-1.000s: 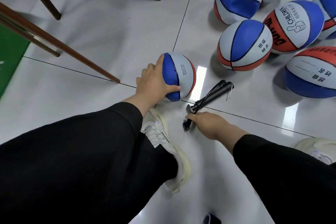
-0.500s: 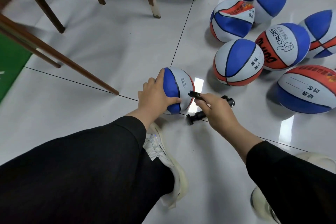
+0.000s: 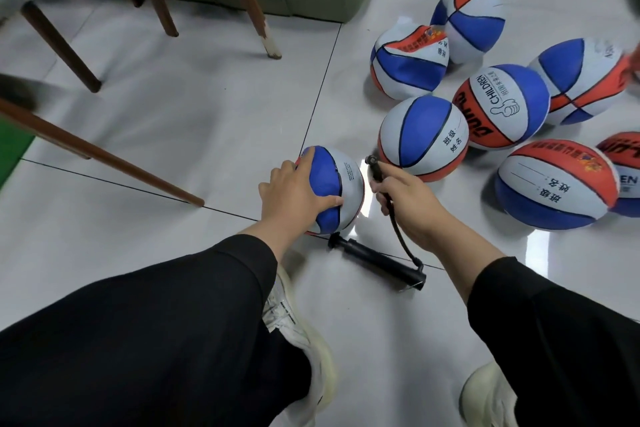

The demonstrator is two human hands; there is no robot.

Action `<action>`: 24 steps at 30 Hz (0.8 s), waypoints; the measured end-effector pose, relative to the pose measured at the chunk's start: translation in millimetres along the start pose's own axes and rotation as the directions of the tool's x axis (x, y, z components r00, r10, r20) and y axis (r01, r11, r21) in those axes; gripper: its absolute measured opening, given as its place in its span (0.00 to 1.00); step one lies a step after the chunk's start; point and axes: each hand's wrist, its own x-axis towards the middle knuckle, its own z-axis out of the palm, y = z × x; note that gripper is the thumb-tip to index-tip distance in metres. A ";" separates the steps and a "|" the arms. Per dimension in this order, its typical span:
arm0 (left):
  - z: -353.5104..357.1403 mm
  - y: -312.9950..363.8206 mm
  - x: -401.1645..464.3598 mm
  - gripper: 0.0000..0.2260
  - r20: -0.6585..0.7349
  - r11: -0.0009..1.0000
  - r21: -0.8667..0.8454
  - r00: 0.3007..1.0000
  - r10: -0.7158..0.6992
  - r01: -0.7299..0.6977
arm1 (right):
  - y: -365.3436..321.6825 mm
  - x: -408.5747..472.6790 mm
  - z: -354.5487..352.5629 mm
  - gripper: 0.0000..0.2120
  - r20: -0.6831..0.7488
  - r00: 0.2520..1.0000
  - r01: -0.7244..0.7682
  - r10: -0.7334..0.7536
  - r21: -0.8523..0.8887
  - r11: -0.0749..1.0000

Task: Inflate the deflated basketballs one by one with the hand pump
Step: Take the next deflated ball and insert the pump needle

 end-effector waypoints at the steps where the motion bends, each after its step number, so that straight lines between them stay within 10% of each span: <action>1: -1.2 0.9 1.0 0.48 0.002 1.000 0.010 1.000 0.008 -0.008 | -2.4 0.6 -1.7 0.08 0.005 1.000 -0.026 0.026 0.061 0.998; 24: 2.8 44.2 20.3 0.48 0.079 0.997 0.043 0.995 0.062 -0.065 | -7.0 35.0 -25.9 0.06 -0.133 0.990 0.012 -0.046 -0.244 0.970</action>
